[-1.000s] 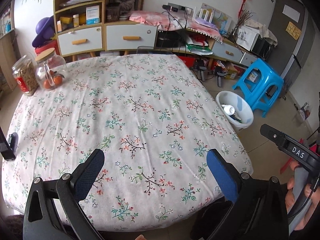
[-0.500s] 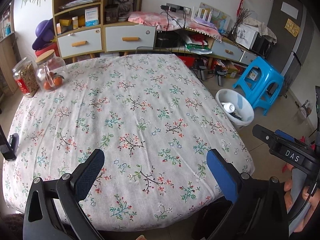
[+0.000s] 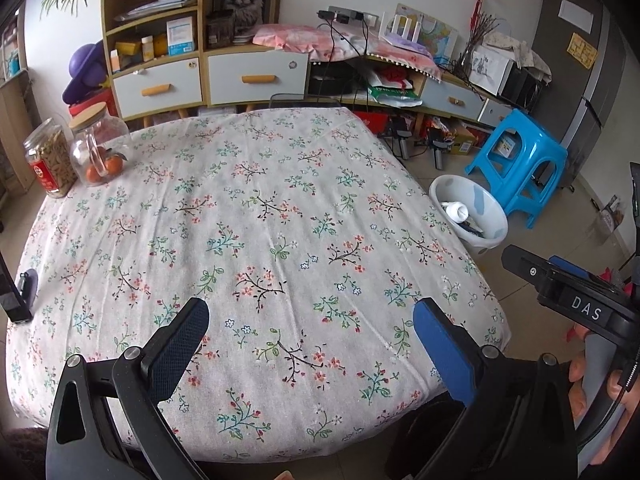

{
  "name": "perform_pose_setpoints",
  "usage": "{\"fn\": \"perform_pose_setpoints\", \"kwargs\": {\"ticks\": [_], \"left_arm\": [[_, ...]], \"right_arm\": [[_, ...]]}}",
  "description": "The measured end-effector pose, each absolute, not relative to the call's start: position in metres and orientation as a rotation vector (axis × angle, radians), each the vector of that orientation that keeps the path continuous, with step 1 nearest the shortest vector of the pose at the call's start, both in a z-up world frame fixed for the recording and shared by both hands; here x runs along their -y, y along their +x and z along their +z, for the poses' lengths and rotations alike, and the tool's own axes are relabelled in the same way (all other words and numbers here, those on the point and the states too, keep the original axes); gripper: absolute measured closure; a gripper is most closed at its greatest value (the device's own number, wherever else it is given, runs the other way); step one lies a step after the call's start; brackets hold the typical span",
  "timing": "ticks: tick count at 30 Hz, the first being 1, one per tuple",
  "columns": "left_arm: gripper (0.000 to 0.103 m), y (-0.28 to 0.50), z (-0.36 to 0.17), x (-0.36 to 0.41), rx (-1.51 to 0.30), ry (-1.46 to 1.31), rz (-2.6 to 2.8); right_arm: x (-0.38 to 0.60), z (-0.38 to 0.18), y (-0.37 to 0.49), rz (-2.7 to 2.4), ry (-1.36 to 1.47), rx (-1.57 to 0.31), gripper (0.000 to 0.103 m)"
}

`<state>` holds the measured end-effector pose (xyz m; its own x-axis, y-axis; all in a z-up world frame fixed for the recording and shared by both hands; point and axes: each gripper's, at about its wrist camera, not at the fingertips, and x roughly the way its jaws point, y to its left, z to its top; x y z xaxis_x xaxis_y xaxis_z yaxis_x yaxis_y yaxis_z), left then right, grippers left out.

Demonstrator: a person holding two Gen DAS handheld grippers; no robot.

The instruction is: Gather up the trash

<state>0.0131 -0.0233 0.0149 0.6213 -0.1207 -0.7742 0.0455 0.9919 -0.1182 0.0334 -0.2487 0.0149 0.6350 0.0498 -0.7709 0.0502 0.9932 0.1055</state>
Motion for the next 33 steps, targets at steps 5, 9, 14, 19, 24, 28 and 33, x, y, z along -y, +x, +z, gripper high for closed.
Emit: {"fn": "perform_pose_setpoints", "kwargs": {"ticks": [5, 9, 14, 19, 24, 28, 33], "left_arm": [[0.000, 0.0133, 0.0147, 0.0241, -0.896, -0.088, -0.098], [0.000, 0.0131, 0.0142, 0.0250, -0.899, -0.088, -0.099], [0.000, 0.0132, 0.0141, 0.0261, -0.899, -0.087, -0.098], [0.000, 0.0130, 0.0138, 0.0265, -0.900, -0.087, -0.098], [0.000, 0.0132, 0.0139, 0.0263, -0.901, -0.087, -0.099], [0.000, 0.0130, 0.0133, 0.0261, -0.902, -0.086, -0.096], [0.000, 0.0128, 0.0134, 0.0261, -0.902, -0.086, -0.097]], "right_arm": [[0.2479, 0.0142, 0.0338, -0.002, 0.125, -0.884, 0.008], [0.2484, 0.0142, 0.0342, -0.001, 0.128, -0.886, 0.008], [0.2484, 0.0134, 0.0340, -0.002, 0.128, -0.889, 0.008], [0.2494, 0.0121, 0.0335, -0.002, 0.130, -0.889, 0.008], [0.2498, 0.0122, 0.0335, -0.001, 0.129, -0.889, 0.008], [0.2493, 0.0126, 0.0336, -0.003, 0.130, -0.887, 0.008], [0.2490, 0.0130, 0.0332, -0.004, 0.130, -0.885, 0.008]]}}
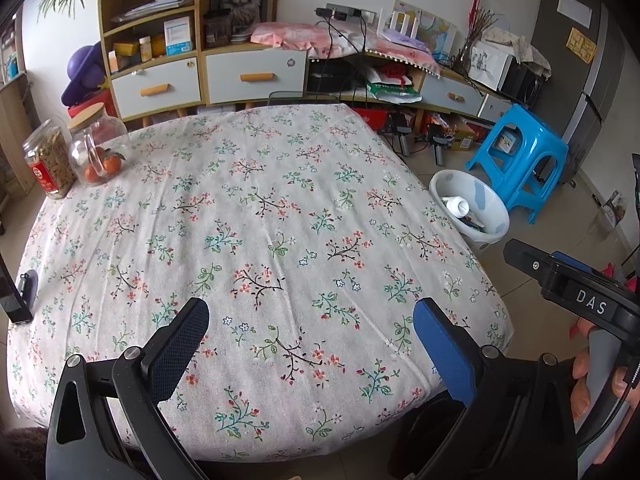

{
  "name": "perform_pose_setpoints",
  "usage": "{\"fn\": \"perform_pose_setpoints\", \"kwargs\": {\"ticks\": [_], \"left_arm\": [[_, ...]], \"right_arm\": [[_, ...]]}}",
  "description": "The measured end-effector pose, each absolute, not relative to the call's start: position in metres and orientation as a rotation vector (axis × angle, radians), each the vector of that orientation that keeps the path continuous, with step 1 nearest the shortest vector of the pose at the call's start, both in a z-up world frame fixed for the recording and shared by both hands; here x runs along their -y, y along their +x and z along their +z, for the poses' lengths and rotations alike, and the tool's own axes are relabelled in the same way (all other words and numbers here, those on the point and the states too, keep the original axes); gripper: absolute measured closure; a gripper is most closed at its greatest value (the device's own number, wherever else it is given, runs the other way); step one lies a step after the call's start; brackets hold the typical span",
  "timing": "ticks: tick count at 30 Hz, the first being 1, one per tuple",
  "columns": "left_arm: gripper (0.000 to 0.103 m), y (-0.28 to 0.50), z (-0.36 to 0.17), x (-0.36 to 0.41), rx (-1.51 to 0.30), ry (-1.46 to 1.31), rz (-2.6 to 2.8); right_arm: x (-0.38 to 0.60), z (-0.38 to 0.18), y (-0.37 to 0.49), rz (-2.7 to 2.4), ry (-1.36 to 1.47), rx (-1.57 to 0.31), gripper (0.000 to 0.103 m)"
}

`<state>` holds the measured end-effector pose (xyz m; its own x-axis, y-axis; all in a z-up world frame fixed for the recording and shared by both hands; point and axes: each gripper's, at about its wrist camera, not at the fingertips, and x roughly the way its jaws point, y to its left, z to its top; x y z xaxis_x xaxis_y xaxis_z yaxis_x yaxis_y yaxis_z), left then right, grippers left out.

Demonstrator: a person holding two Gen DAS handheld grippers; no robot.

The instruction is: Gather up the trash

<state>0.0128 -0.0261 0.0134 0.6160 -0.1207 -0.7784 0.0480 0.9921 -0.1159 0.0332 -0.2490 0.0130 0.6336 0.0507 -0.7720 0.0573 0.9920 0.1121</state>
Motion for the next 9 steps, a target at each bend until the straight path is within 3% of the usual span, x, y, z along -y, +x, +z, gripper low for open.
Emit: {"fn": "perform_pose_setpoints", "kwargs": {"ticks": [9], "left_arm": [[0.000, 0.0159, 0.0115, 0.0208, -0.927, -0.101, -0.110]], "right_arm": [[0.2487, 0.0127, 0.0331, -0.015, 0.129, -0.886, 0.007]]}}
